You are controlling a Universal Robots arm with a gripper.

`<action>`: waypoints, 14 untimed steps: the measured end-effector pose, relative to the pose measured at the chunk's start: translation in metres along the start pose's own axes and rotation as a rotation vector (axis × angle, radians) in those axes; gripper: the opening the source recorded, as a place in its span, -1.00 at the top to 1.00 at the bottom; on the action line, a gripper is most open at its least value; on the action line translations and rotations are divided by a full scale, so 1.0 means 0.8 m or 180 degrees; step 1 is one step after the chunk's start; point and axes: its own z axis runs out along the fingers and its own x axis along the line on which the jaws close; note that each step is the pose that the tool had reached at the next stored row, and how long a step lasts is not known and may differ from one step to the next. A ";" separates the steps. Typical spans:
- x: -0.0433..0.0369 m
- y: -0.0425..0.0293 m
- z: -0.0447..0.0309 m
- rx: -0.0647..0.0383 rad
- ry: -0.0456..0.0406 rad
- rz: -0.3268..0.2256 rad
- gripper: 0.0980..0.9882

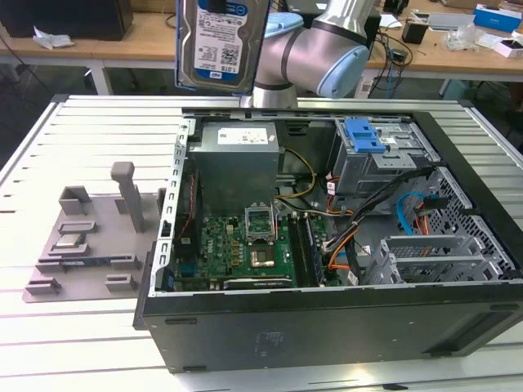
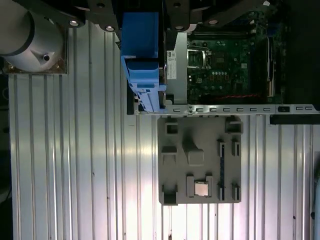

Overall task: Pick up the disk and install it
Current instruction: 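Pick up the disk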

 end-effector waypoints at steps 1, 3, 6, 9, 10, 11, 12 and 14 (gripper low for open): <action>0.000 -0.0077 -0.0004 0.0000 0.0000 0.0000 0.40; 0.000 -0.0226 -0.0011 0.0000 0.0000 0.0000 0.40; 0.000 -0.0389 -0.0019 0.0000 0.0000 0.0000 0.40; 0.000 -0.0606 -0.0029 0.0000 0.0000 0.0000 0.40; -0.001 -0.0687 -0.0033 0.0000 0.0000 0.0000 0.40; -0.001 -0.0800 -0.0038 -0.0001 0.0000 0.0000 0.40; -0.001 -0.0830 -0.0039 -0.0001 0.0000 0.0000 0.40; 0.000 -0.0863 -0.0041 -0.0001 0.0000 -0.0001 0.40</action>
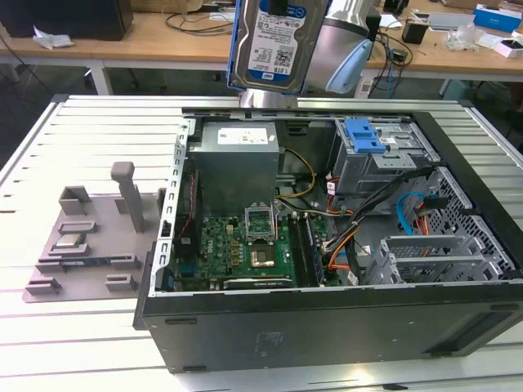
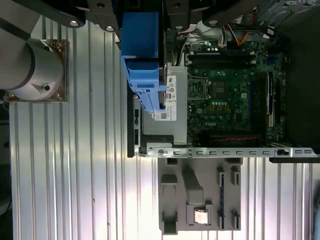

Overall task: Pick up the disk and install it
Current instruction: 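Pick up the disk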

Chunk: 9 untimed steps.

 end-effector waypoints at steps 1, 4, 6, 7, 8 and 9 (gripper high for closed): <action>0.002 -0.0004 0.0000 0.0000 0.0000 0.0000 0.40; 0.007 -0.0008 -0.0001 0.0000 0.0000 0.0001 0.40; 0.013 -0.0010 -0.0002 0.0000 0.0000 0.0001 0.40; 0.016 -0.0011 -0.0003 0.0000 0.0000 0.0001 0.40; 0.018 -0.0012 -0.0003 0.0000 0.0000 0.0002 0.40; 0.020 -0.0012 -0.0003 0.0000 0.0000 0.0002 0.40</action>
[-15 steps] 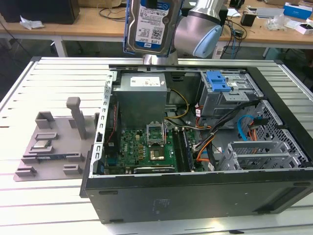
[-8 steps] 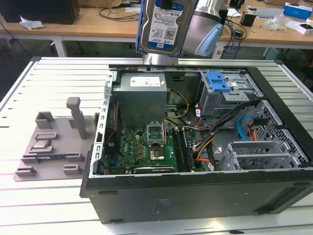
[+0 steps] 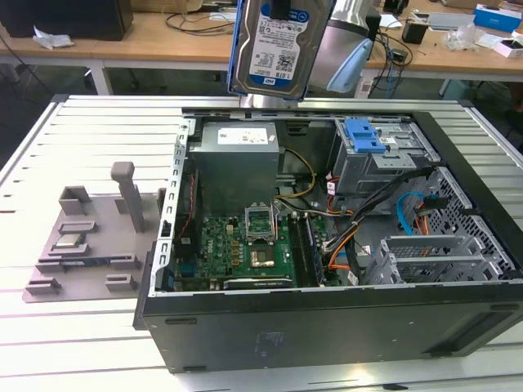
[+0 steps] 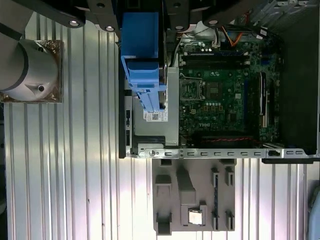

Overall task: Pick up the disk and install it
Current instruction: 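Pick up the disk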

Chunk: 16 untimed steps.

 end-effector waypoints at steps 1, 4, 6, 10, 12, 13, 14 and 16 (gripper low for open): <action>0.003 -0.0001 -0.0001 0.0000 0.0000 0.0000 0.40; 0.007 -0.0002 -0.0001 0.0000 0.0000 0.0000 0.40; 0.010 -0.0002 -0.0001 0.0000 0.0000 0.0000 0.40; 0.018 -0.0004 -0.0002 0.0000 0.0000 0.0000 0.40; 0.022 -0.0005 -0.0002 0.0000 0.0000 0.0000 0.40; 0.023 -0.0006 -0.0002 0.0000 0.0000 0.0000 0.40; 0.025 -0.0007 -0.0002 0.0000 0.0000 0.0000 0.40; 0.027 -0.0008 -0.0003 0.0000 0.0000 0.0000 0.40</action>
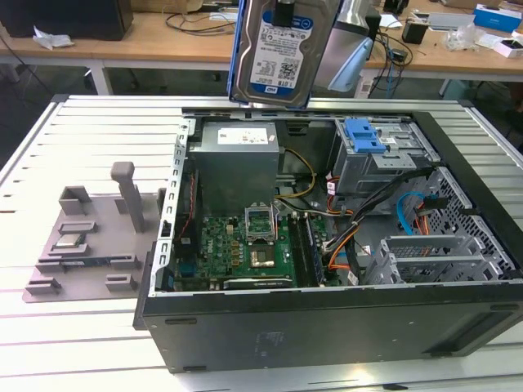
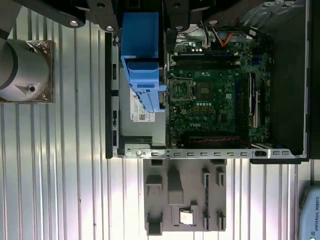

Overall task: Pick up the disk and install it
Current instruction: 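Pick up the disk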

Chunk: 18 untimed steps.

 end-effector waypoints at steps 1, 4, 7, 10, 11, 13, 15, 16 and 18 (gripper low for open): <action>0.001 -0.0001 0.0000 0.0000 0.0000 0.0000 0.40; 0.005 -0.0003 0.0000 0.0000 0.0000 0.0000 0.40; 0.010 -0.0005 -0.0001 0.0000 0.0000 0.0000 0.40; 0.014 -0.0007 -0.0001 0.0000 0.0000 0.0000 0.40; 0.015 -0.0007 -0.0001 0.0000 0.0000 0.0000 0.40; 0.019 -0.0009 -0.0001 0.0000 0.0000 0.0000 0.40; 0.022 -0.0010 -0.0002 0.0000 0.0000 0.0000 0.40; 0.025 -0.0011 -0.0002 0.0000 0.0000 0.0000 0.40; 0.027 -0.0012 -0.0002 0.0000 0.0000 0.0000 0.40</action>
